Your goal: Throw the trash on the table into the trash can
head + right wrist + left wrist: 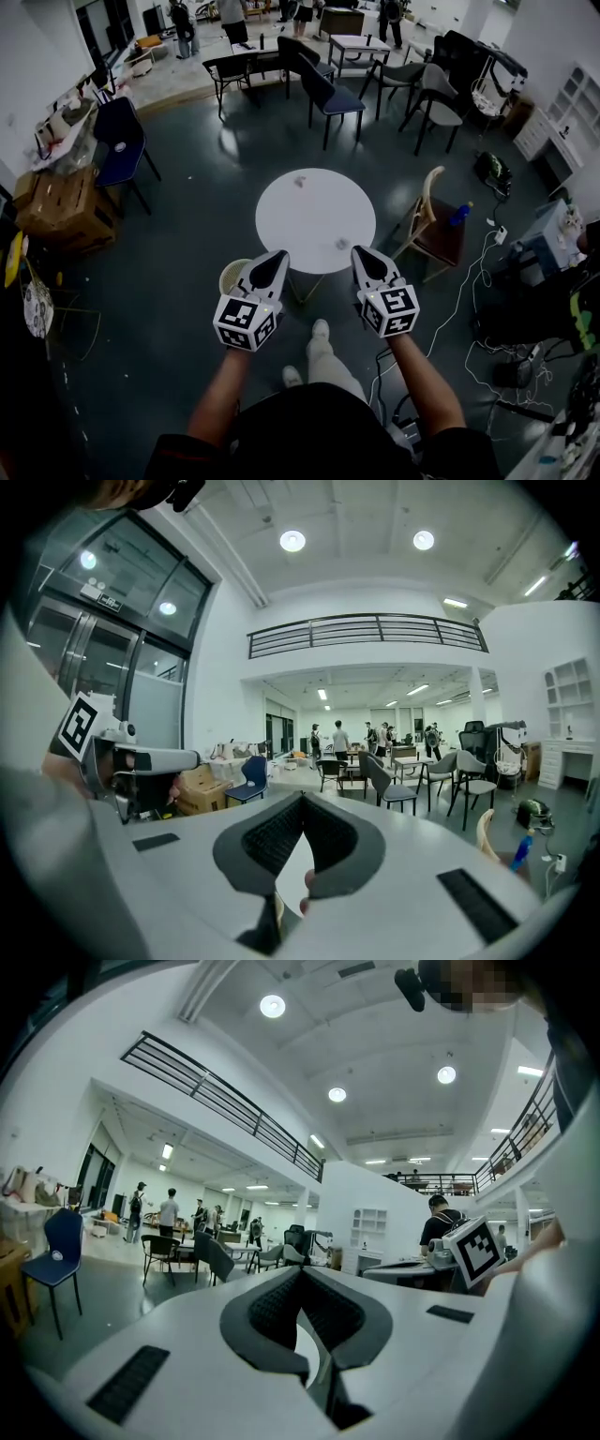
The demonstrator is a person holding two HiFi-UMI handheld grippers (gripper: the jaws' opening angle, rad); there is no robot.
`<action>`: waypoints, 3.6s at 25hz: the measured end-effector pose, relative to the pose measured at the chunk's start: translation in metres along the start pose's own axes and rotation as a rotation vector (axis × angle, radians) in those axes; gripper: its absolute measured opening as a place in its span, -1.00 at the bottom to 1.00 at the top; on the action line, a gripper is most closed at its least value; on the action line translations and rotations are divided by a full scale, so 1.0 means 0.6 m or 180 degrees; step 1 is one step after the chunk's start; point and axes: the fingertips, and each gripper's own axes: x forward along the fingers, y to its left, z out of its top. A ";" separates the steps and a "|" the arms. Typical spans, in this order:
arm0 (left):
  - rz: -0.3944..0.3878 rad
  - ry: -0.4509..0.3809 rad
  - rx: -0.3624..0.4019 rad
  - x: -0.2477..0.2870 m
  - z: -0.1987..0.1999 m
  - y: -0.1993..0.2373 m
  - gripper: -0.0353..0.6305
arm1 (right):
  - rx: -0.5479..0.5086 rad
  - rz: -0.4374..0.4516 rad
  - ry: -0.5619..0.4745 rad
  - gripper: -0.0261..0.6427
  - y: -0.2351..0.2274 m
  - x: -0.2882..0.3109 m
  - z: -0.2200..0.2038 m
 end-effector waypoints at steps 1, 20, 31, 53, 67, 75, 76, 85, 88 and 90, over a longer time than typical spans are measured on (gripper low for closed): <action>0.0007 0.0019 -0.0007 0.006 -0.003 0.005 -0.87 | 0.0007 -0.0010 0.0020 -0.87 -0.007 0.008 -0.004; 0.0158 0.0432 -0.0105 0.184 -0.079 0.091 -0.87 | -0.0082 0.0020 0.0762 -0.87 -0.173 0.189 -0.149; 0.0157 0.0802 -0.0267 0.277 -0.190 0.120 -0.87 | 0.0086 0.0160 0.1364 -0.86 -0.233 0.271 -0.296; 0.0281 0.1397 -0.0564 0.416 -0.377 0.170 -0.87 | 0.0149 0.0221 0.2218 -0.44 -0.326 0.396 -0.554; 0.0440 0.1584 -0.0628 0.450 -0.446 0.189 -0.87 | 0.0031 0.0212 0.2457 -0.43 -0.351 0.451 -0.643; 0.0564 0.1569 -0.0658 0.455 -0.436 0.196 -0.87 | -0.0147 0.0277 0.2459 -0.62 -0.353 0.450 -0.633; 0.0577 0.1570 -0.0669 0.453 -0.436 0.195 -0.87 | -0.0169 0.0276 0.2455 -0.64 -0.353 0.450 -0.632; 0.0728 0.1532 -0.0698 0.415 -0.427 0.221 -0.87 | -0.0246 0.0391 0.2458 -0.72 -0.322 0.453 -0.622; 0.0769 0.1507 -0.0731 0.398 -0.428 0.240 -0.87 | -0.0294 0.0420 0.2443 -0.72 -0.304 0.462 -0.615; 0.0780 0.1491 -0.0747 0.382 -0.431 0.254 -0.87 | -0.0293 0.0411 0.2434 -0.73 -0.288 0.468 -0.613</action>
